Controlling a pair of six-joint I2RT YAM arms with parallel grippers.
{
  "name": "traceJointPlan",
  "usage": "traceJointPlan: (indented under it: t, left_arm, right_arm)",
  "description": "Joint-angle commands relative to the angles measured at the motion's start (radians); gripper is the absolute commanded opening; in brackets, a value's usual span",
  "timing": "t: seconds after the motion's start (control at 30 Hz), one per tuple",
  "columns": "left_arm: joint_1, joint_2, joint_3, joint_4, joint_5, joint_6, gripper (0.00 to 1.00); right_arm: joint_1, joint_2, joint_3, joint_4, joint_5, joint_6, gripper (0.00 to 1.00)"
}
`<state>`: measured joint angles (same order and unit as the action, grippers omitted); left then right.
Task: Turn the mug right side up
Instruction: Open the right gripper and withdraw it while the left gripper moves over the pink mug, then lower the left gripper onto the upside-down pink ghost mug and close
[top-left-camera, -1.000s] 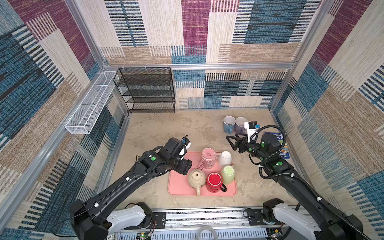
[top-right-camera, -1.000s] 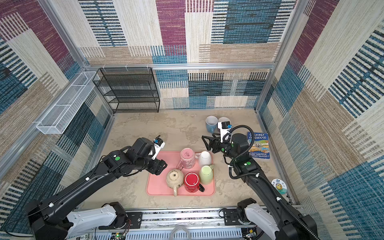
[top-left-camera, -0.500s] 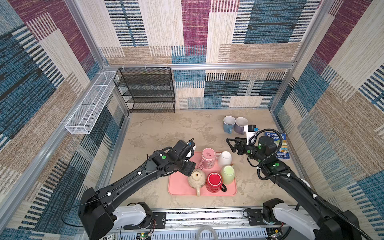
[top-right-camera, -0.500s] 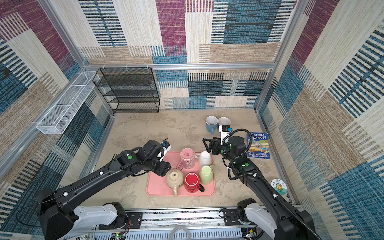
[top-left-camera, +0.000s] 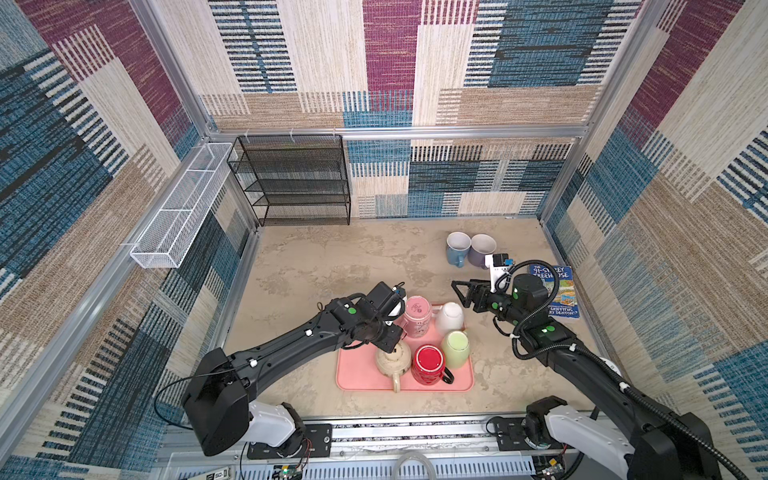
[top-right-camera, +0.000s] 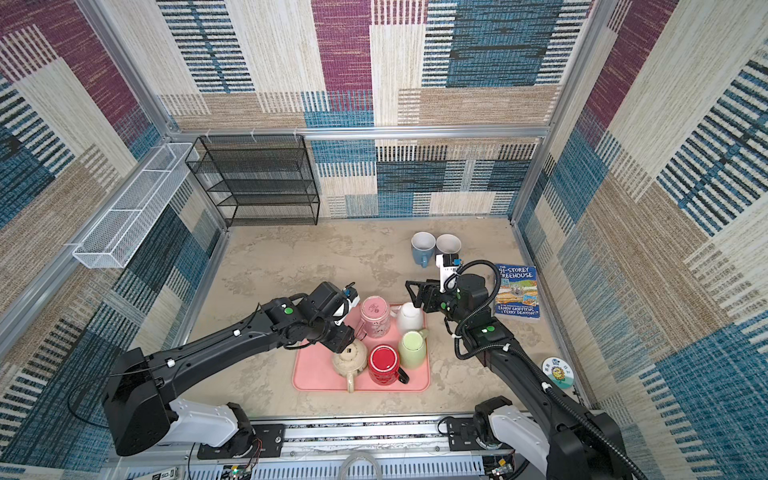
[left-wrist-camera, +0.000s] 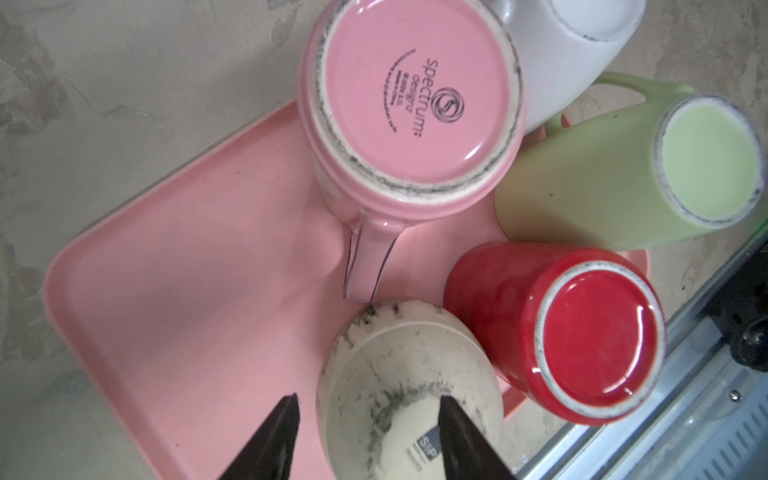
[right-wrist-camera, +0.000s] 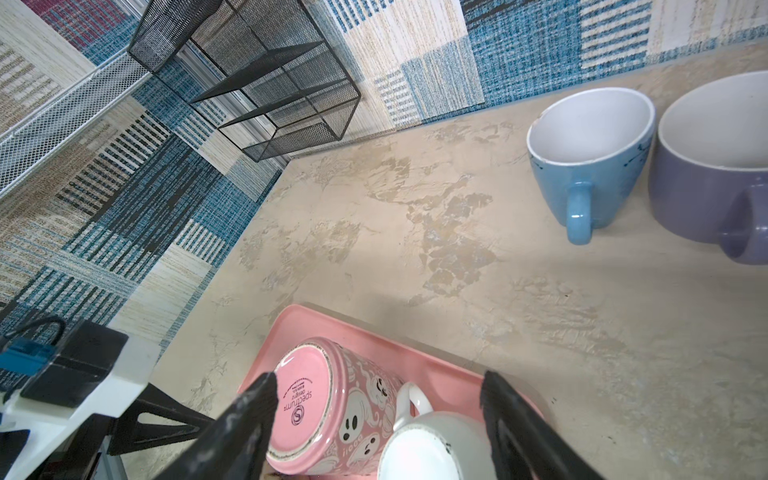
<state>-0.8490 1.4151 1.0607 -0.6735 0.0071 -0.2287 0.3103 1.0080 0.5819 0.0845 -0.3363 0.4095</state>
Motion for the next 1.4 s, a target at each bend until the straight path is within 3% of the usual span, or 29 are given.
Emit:
traceJointPlan:
  t: [0.0,0.6,0.73,1.37]
  left_arm:
    - [-0.005,0.028,0.02,0.031,0.005,0.007,0.57]
    - [-0.007,0.205,0.133,0.077,-0.04,0.066,0.47]
    - [-0.007,0.227,0.134,0.096,-0.032,0.071,0.4]
    - [-0.007,0.307,0.162,0.123,-0.047,0.073,0.32]
  right_arm:
    - [0.001,-0.002,0.001,0.021,0.006,-0.011,0.79]
    - [0.0,-0.028,-0.015,0.02,0.006,-0.018,0.79]
    - [0.0,-0.029,-0.019,0.019,0.004,-0.019,0.79]
    - [0.001,-0.016,-0.03,0.032,0.0,-0.024,0.79]
